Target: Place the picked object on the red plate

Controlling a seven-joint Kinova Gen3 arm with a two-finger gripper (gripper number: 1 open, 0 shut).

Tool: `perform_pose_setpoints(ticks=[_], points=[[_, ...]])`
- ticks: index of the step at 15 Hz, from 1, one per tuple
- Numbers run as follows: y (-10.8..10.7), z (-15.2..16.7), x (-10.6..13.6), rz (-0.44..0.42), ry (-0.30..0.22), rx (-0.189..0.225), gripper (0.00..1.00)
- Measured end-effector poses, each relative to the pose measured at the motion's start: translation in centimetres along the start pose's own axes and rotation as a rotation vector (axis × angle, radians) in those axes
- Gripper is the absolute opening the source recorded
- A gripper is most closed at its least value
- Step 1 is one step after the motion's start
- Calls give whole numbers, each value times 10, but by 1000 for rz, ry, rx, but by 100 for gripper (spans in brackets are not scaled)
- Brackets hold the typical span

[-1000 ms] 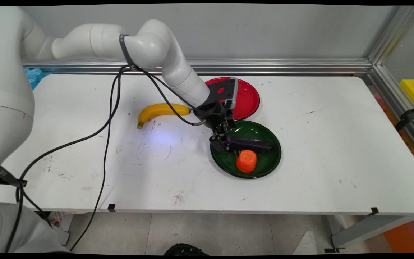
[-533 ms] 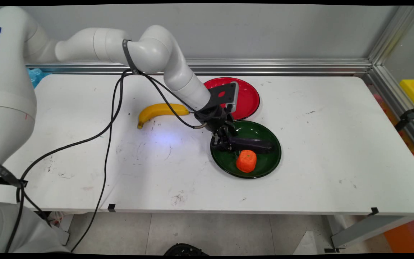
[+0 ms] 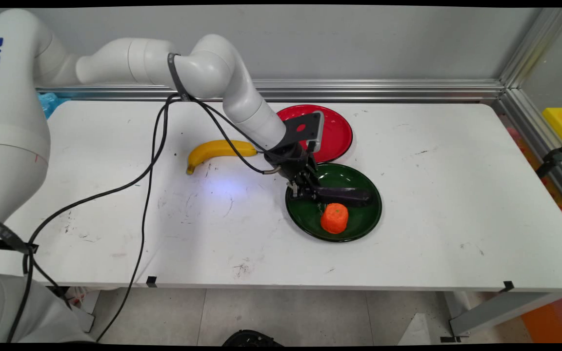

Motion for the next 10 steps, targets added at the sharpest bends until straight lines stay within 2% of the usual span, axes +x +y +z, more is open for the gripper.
perform_pose_setpoints(ticks=[5,10], points=[[-12,-20,9,4,14,-18,0],[-44,-46,11,-19,32,-3,0]])
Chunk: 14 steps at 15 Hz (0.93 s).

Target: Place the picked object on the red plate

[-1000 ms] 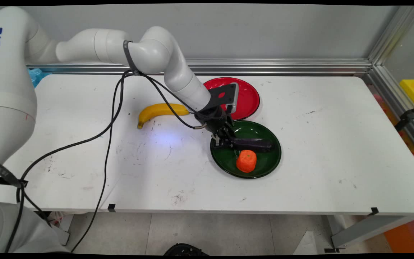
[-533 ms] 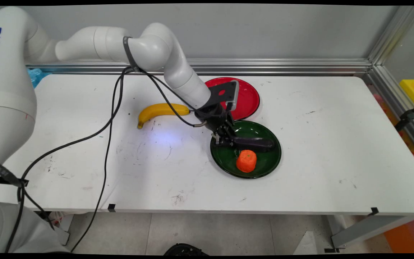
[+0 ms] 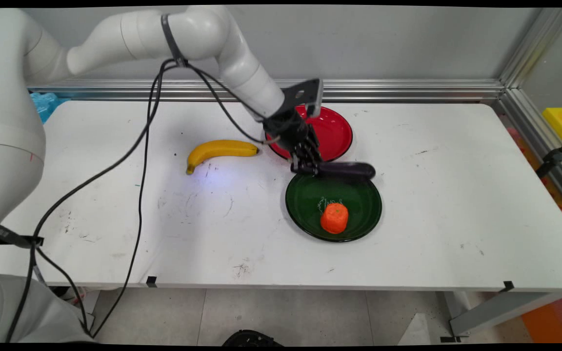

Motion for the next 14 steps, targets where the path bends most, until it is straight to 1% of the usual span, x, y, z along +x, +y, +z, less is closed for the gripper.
perform_pose_setpoints(ticks=[2,6,9,14], points=[[-16,-8,-3,-7,2,11,0],[-38,-17,-11,-13,-1,30,0],[-52,-19,-18,-14,-4,43,0],[-80,-17,-38,-12,-10,66,0]])
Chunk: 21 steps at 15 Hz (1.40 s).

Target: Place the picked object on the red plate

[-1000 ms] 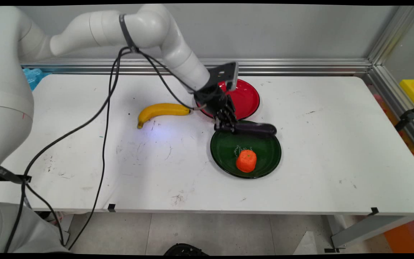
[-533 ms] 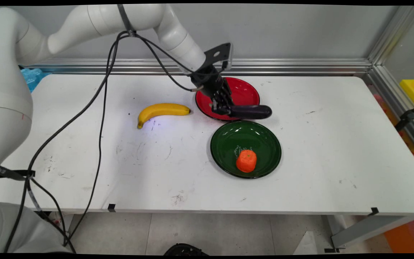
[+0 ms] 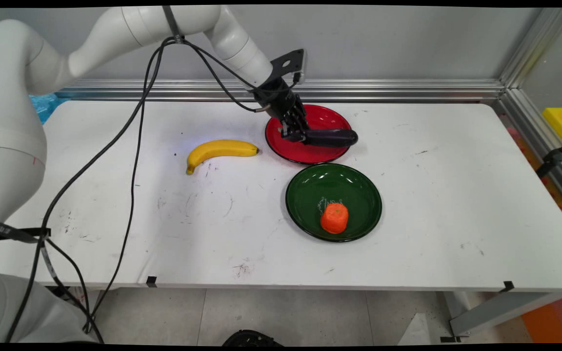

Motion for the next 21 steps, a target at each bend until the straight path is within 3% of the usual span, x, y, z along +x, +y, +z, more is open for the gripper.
perform_pose_setpoints(ticks=[11,21], points=[[-39,8,-33,5,-19,30,0],[-54,13,-47,-3,-20,44,0]])
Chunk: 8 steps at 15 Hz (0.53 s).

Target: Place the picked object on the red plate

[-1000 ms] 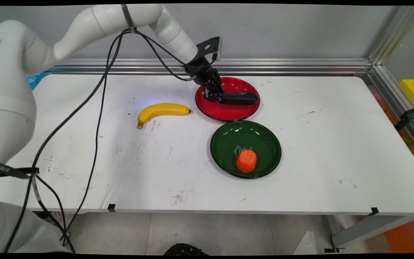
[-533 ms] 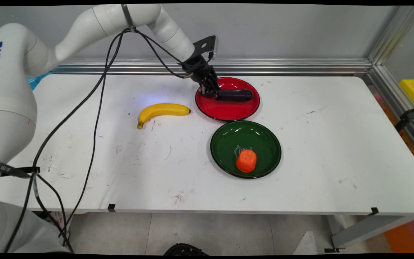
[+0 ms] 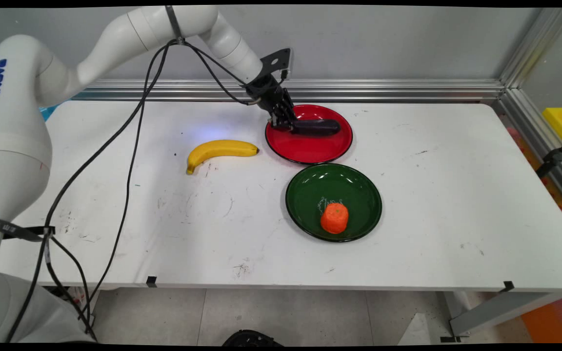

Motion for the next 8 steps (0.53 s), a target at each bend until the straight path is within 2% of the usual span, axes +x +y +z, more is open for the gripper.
perform_pose_setpoints(ticks=[1,2,8], points=[[-1,1,-1,-1,1,1,0],[-2,2,-1,-2,2,2,100],[-7,4,-3,-7,5,11,100]])
